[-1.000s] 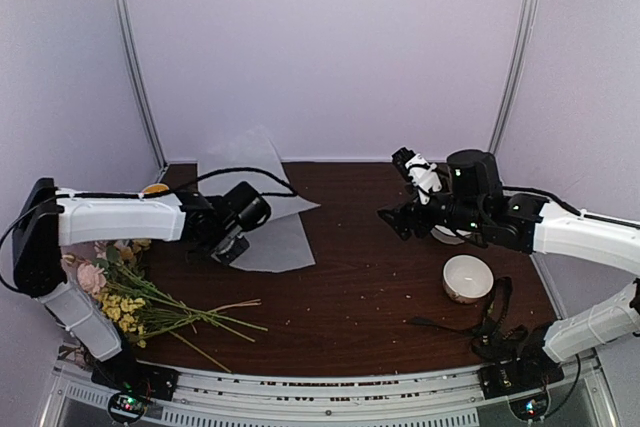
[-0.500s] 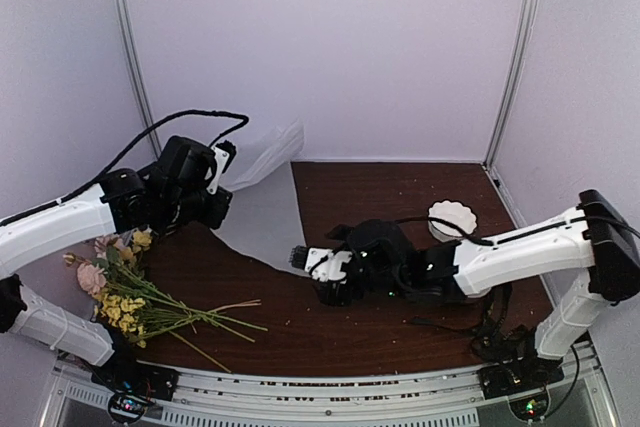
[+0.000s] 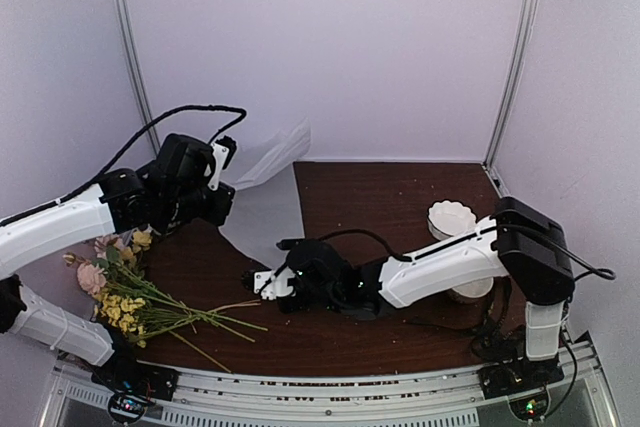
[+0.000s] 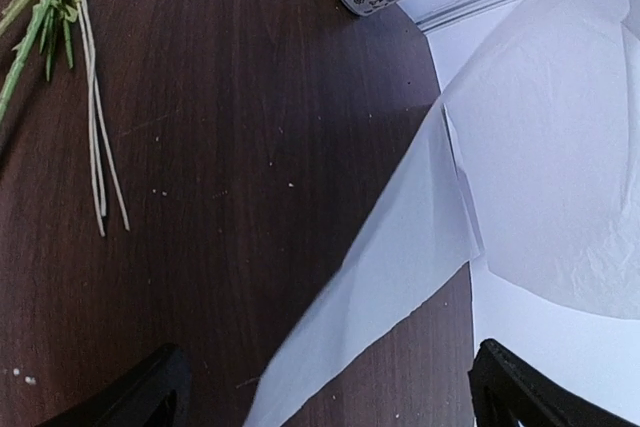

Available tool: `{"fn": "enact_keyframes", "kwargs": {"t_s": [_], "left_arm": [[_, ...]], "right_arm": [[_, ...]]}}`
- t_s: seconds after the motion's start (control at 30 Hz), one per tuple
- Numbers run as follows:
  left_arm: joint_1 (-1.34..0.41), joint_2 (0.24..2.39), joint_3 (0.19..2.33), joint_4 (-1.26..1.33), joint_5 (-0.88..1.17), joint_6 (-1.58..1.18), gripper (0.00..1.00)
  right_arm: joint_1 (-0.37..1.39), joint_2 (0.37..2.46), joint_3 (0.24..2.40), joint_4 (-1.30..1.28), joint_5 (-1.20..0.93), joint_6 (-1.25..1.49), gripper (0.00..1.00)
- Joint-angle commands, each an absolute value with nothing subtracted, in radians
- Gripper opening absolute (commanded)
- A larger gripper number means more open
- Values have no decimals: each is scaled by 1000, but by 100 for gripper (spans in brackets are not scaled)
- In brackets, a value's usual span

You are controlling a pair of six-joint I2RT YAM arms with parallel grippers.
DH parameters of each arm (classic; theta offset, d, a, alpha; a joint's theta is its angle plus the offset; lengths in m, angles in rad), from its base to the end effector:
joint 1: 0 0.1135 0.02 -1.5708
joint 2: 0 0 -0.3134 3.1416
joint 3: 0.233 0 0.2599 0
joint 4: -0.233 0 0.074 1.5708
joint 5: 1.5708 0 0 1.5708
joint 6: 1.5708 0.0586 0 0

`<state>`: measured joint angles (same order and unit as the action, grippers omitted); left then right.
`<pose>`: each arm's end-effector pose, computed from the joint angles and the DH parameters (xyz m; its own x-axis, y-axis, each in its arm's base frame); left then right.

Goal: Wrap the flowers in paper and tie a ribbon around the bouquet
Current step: Unfold the folded wrapping paper at the center of the board.

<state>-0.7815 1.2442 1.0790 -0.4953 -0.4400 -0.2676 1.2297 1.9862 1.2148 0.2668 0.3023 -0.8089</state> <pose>0.2157 -0.1788 0.3500 -0.5254 0.1843 -0.8307 0.2692 0.9621 0.0432 0.1781 0.4497 0.2042 0.4762 -0.7233 -0.5001 -0.6779 0.0603 -0.7327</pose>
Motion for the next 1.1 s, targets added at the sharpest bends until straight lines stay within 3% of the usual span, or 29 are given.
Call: {"fn": "enact_keyframes", "kwargs": {"t_s": [0.0, 0.13, 0.2, 0.27, 0.3, 0.53, 0.77, 1.07], "left_arm": [[-777, 1213, 1074, -419, -435, -284, 0], [-776, 1194, 1063, -424, -445, -289, 0], [-776, 1178, 1047, -418, -446, -295, 0], [-776, 1157, 1033, -416, -450, -303, 0], [-776, 1147, 1026, -416, -454, -305, 0], [-766, 1107, 1036, -378, -446, -327, 0], [-766, 1156, 1102, -237, -307, -313, 0], [-766, 1239, 1140, -75, -111, -295, 0]], "right_arm": [[1239, 2087, 1289, 309, 392, -820, 98], [1231, 2126, 1313, 355, 396, -775, 78], [1224, 2137, 1325, 365, 403, -762, 59], [1212, 2148, 1343, 378, 459, -760, 17], [1206, 2146, 1348, 384, 502, -757, 1], [1157, 1946, 1213, 411, 681, -755, 0], [1151, 1615, 1041, 178, 886, -725, 0], [1252, 1179, 1076, -433, 686, -534, 0]]}}
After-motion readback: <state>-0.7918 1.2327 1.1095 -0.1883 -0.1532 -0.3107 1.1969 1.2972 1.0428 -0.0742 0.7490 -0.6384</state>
